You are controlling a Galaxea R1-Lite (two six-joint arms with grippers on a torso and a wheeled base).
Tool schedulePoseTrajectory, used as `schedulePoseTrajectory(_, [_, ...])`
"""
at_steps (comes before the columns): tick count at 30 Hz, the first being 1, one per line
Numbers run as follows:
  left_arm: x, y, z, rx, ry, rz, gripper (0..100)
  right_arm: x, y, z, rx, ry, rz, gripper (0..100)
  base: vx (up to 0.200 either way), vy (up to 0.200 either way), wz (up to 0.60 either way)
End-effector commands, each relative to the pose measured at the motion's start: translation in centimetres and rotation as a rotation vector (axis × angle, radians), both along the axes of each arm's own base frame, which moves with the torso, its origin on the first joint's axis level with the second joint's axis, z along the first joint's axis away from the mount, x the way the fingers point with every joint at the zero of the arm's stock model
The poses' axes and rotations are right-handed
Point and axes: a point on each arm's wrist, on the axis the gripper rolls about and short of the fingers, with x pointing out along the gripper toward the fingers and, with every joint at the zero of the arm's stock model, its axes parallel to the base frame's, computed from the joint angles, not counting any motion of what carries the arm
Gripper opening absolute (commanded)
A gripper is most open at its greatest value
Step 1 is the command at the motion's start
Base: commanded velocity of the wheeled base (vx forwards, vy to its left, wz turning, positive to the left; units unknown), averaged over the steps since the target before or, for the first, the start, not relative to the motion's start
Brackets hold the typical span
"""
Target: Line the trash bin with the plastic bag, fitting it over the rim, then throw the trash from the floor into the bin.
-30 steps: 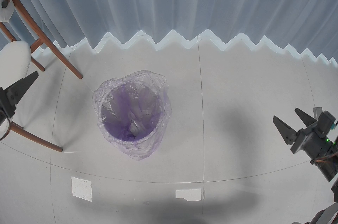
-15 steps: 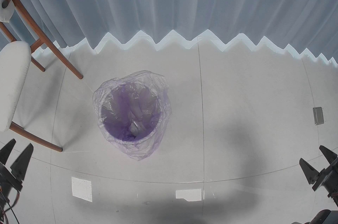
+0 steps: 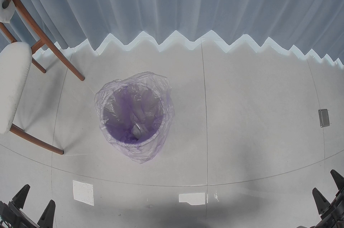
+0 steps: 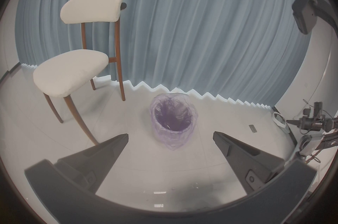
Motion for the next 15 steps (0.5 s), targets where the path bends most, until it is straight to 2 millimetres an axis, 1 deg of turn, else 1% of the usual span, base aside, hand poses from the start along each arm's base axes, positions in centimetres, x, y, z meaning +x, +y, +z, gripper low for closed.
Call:
schedulePoseTrajectory(1, [0.0, -0.5, -0.9, 0.032, -0.049, 0.254, 100, -0.5, 0.0, -0.6, -0.053, -0.06, -0.04, 100, 0.0, 0.0, 0.0])
schedulePoseTrajectory(3, [0.2, -0.7, -0.9, 0.047, -0.05, 0.266, 100, -0.5, 0.2, -0.6, -0.082, -0.058, -0.122, 100, 0.0, 0.0, 0.0])
schedulePoseTrajectory(5, [0.1, -1.0, -0.9, 0.087, -0.052, 0.132, 100, -0.6, 0.5, -0.6, -0.106, -0.064, -0.136, 100, 0.0, 0.0, 0.0])
schedulePoseTrajectory(6, [0.1, -1.0, -0.9, 0.087, -0.052, 0.132, 100, -0.6, 0.5, -0.6, -0.106, -0.064, -0.136, 100, 0.0, 0.0, 0.0])
schedulePoseTrajectory(7, [-0.2, -1.4, -1.1, 0.026, -0.023, -0.165, 100, -0.6, 0.6, -0.6, -0.1, -0.065, -0.125, 100, 0.0, 0.0, 0.0])
schedulePoseTrajectory(9, [-0.5, -1.7, -1.2, -0.188, 0.074, -0.366, 100, -0.7, 0.6, -0.6, -0.066, -0.053, -0.118, 100, 0.0, 0.0, 0.0])
schedulePoseTrajectory(10, [-0.5, -1.7, -1.2, -0.188, 0.074, -0.366, 100, -0.7, 0.6, -0.6, -0.066, -0.053, -0.118, 100, 0.0, 0.0, 0.0])
schedulePoseTrajectory(11, [-0.6, -2.0, -1.1, -0.365, 0.162, -0.465, 100, -0.6, 0.6, -0.6, -0.047, -0.028, -0.102, 100, 0.0, 0.0, 0.0])
schedulePoseTrajectory(12, [-0.6, -2.1, -1.1, -0.455, 0.213, -0.502, 100, -0.5, 0.6, -0.5, -0.046, -0.015, -0.091, 100, 0.0, 0.0, 0.0])
schedulePoseTrajectory(13, [-0.6, -2.1, -1.1, -0.464, 0.218, -0.505, 100, -0.5, 0.6, -0.5, -0.046, -0.013, -0.091, 100, 0.0, 0.0, 0.0])
schedulePoseTrajectory(14, [-0.6, -2.2, -1.1, -0.541, 0.265, -0.532, 100, -0.4, 0.6, -0.5, -0.046, 0.002, -0.091, 100, 0.0, 0.0, 0.0])
schedulePoseTrajectory(15, [-0.7, -2.2, -1.1, -0.558, 0.279, -0.549, 100, -0.4, 0.6, -0.5, -0.047, 0.002, -0.086, 100, 0.0, 0.0, 0.0])
